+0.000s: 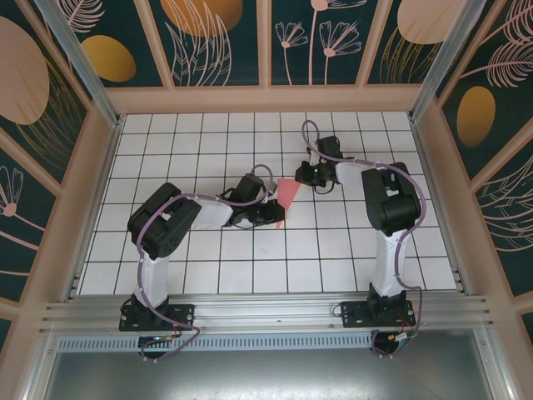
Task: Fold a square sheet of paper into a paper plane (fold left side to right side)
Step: Fold the wing for the fifth time at the center of the table.
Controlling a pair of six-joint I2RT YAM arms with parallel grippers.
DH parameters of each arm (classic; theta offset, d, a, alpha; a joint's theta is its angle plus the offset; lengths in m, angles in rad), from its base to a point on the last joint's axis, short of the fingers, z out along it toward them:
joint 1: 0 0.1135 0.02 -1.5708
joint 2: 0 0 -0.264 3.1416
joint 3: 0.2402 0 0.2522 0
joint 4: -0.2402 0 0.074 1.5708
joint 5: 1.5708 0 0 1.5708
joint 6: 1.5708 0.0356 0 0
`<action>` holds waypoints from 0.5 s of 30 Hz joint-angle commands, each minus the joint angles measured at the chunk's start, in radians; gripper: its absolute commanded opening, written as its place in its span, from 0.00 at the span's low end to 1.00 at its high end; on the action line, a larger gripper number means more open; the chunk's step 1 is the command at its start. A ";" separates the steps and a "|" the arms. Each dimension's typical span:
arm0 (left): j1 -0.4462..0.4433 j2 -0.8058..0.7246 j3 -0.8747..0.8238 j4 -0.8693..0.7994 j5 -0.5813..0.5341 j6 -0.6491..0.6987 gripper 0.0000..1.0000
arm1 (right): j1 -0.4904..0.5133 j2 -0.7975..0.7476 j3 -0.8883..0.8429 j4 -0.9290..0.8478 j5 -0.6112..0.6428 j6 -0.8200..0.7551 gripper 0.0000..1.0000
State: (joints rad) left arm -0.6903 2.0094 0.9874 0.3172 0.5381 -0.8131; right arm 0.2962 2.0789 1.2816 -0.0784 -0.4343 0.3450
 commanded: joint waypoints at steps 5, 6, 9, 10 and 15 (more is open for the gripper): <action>-0.028 0.046 -0.021 -0.104 -0.013 0.018 0.11 | -0.052 -0.041 0.045 0.006 0.055 -0.040 0.00; -0.028 0.044 -0.021 -0.099 -0.011 0.017 0.12 | -0.049 -0.067 0.027 0.010 0.046 -0.037 0.00; -0.030 0.042 -0.021 -0.090 -0.009 0.017 0.12 | -0.029 -0.154 -0.056 0.036 0.005 -0.014 0.00; -0.030 0.040 -0.021 -0.087 -0.010 0.017 0.12 | -0.019 -0.180 -0.093 0.053 -0.012 0.000 0.00; -0.033 0.036 0.008 -0.087 -0.009 0.020 0.13 | 0.063 -0.257 -0.248 0.157 -0.097 0.093 0.00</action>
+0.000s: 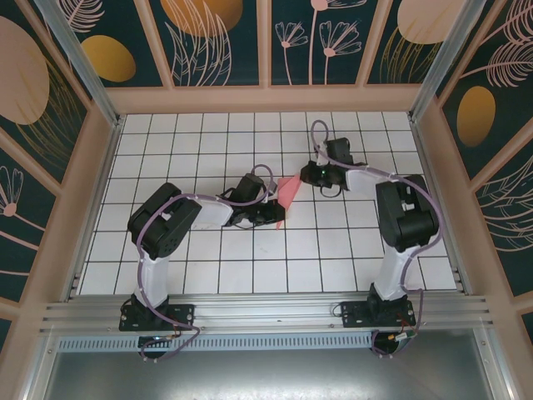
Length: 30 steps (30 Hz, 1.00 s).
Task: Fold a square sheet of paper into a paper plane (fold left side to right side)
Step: Fold the wing for the fifth time at the center of the table.
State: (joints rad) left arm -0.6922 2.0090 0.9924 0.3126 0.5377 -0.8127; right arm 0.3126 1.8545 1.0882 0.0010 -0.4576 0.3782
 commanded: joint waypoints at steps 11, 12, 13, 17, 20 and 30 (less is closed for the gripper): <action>-0.031 0.004 0.025 -0.089 -0.004 0.026 0.14 | 0.100 0.107 -0.006 0.006 -0.042 0.082 0.00; -0.032 -0.008 0.027 -0.090 -0.001 0.027 0.15 | 0.099 0.120 0.004 -0.014 -0.033 0.083 0.00; -0.032 -0.020 0.028 -0.091 0.002 0.029 0.15 | 0.100 0.129 0.010 -0.029 -0.029 0.082 0.00; -0.033 -0.074 0.023 -0.098 0.009 0.029 0.16 | 0.097 0.160 0.022 -0.072 -0.022 0.079 0.00; -0.037 -0.096 0.020 -0.106 0.030 0.026 0.16 | 0.098 0.161 0.018 -0.077 -0.017 0.076 0.00; -0.059 -0.069 0.014 -0.138 0.018 0.026 0.16 | 0.098 0.157 0.027 -0.095 -0.009 0.062 0.00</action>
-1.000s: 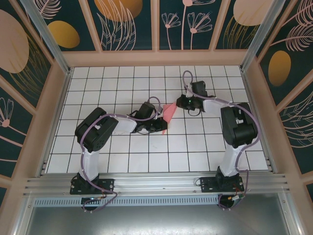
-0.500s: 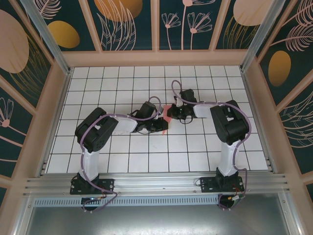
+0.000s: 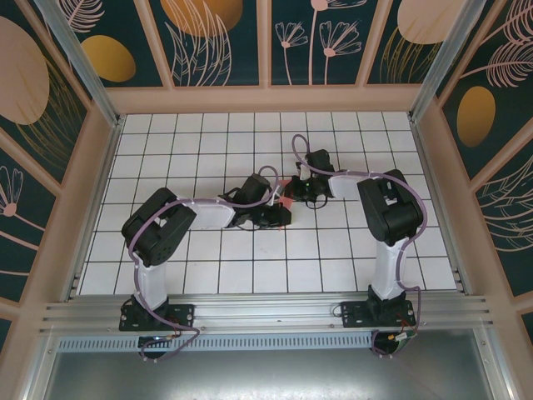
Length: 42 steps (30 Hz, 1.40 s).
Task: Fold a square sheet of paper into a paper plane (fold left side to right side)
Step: Fold the wing for the fifth time at the center of the table.
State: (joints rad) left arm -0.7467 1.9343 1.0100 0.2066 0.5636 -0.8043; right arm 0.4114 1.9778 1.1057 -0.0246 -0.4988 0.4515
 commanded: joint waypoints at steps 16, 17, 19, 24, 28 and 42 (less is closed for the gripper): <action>-0.004 -0.042 -0.024 -0.032 -0.082 0.023 0.16 | 0.000 0.034 0.020 -0.089 0.043 -0.022 0.00; -0.005 -0.038 -0.024 -0.035 -0.081 0.022 0.17 | 0.000 0.034 0.020 -0.089 0.043 -0.021 0.00; -0.004 -0.029 -0.027 -0.031 -0.076 0.017 0.17 | 0.002 0.034 0.020 -0.090 0.041 -0.021 0.00; -0.005 -0.003 -0.031 -0.018 -0.056 0.009 0.17 | 0.001 0.034 0.020 -0.092 0.045 -0.022 0.00; -0.004 0.013 -0.031 -0.012 -0.047 0.007 0.16 | 0.002 0.032 0.022 -0.095 0.045 -0.022 0.00; -0.006 0.034 -0.065 -0.020 -0.041 0.006 0.16 | 0.001 0.036 0.031 -0.113 0.057 -0.023 0.00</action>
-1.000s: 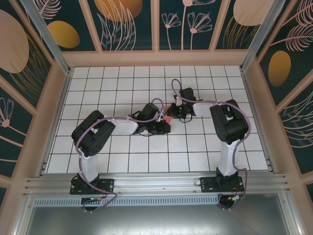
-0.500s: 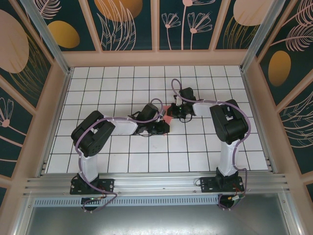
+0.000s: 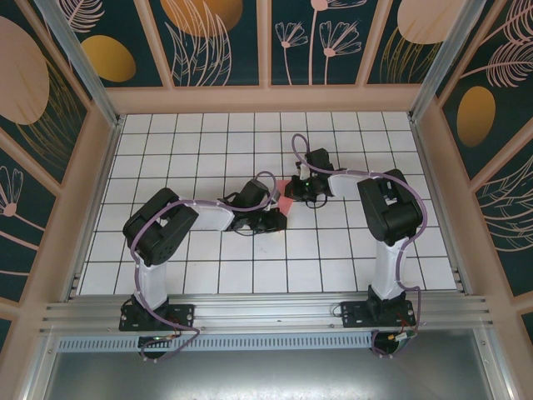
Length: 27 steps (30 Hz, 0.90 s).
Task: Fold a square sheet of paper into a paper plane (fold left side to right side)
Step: Fold the wing for the fifth time at the center of the table.
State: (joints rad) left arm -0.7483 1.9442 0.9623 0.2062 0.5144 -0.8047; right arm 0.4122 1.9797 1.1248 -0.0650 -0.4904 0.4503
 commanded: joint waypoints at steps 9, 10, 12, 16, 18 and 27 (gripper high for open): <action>-0.019 0.004 -0.028 -0.061 0.007 0.027 0.16 | -0.001 0.035 0.021 -0.081 0.055 -0.022 0.00; -0.022 -0.001 -0.033 -0.062 0.007 0.027 0.16 | -0.001 0.035 0.023 -0.082 0.055 -0.022 0.00; -0.031 -0.005 -0.040 -0.066 0.010 0.026 0.16 | -0.001 0.037 0.024 -0.085 0.054 -0.023 0.00; -0.045 -0.014 -0.058 -0.071 0.009 0.022 0.16 | -0.001 0.035 0.026 -0.086 0.052 -0.022 0.00; -0.046 -0.020 -0.065 -0.069 0.008 0.018 0.16 | 0.000 0.035 0.024 -0.084 0.053 -0.022 0.00; -0.046 -0.086 -0.070 -0.047 0.030 0.014 0.15 | 0.000 0.039 0.027 -0.085 0.048 -0.022 0.00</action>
State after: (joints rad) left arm -0.7830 1.8973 0.9020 0.2066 0.5129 -0.7937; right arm 0.4126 1.9800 1.1385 -0.1055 -0.4885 0.4469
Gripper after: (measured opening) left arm 0.155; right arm 0.047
